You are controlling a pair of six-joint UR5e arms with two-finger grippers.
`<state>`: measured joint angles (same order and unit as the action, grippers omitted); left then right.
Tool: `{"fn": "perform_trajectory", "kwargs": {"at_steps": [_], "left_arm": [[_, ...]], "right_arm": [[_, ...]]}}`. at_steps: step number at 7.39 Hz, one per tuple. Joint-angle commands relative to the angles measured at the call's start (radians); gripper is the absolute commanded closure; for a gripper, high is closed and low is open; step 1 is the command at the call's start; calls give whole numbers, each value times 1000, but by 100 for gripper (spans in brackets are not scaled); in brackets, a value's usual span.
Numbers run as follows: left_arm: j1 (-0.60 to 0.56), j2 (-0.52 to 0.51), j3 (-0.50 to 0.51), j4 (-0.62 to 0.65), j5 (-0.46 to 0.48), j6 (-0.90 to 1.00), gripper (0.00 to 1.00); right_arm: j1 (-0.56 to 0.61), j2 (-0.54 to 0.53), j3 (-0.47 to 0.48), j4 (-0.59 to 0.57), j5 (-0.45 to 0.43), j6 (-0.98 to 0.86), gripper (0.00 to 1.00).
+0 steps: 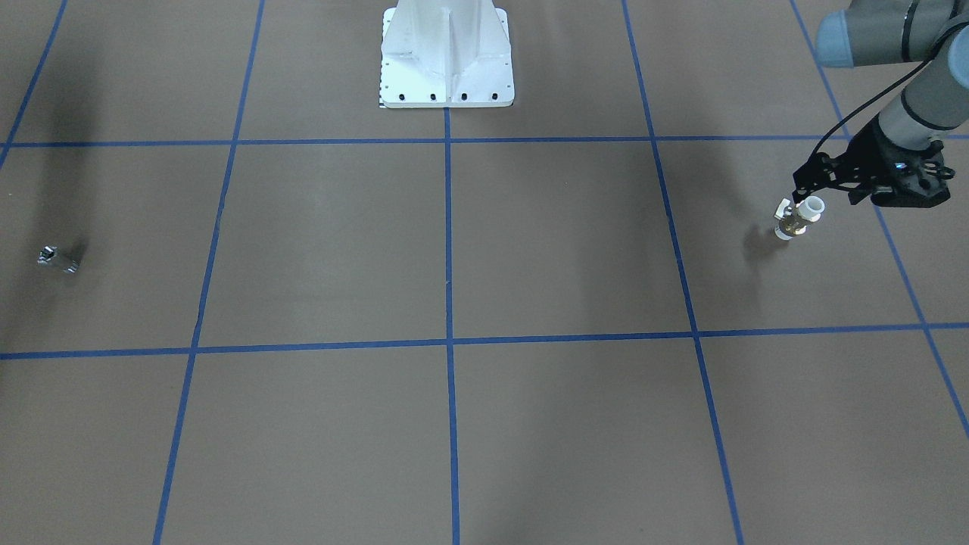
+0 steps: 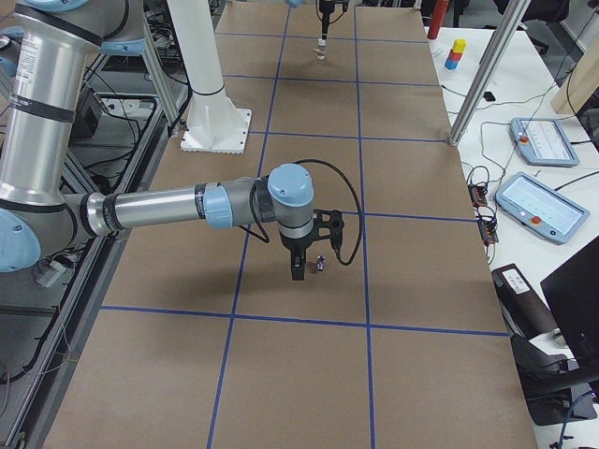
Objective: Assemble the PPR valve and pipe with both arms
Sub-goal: 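Lower the left gripper onto the white-and-brass valve and grasp it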
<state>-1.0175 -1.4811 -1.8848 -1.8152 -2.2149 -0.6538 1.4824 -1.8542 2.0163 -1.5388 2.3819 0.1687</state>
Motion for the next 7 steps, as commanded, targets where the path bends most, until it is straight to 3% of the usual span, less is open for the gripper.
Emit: {"fn": "perform_trajectory", "kwargs": {"at_steps": [1, 4, 7], "left_arm": [[28, 1, 35, -10, 15, -9, 1], [27, 4, 55, -13, 9, -7, 3], [27, 5, 64, -18, 1, -9, 12]], "right_arm": [[-1, 3, 1, 0, 0, 0, 0], [-1, 6, 12, 2, 2, 0, 0], [-1, 6, 12, 0, 10, 0, 0]]}}
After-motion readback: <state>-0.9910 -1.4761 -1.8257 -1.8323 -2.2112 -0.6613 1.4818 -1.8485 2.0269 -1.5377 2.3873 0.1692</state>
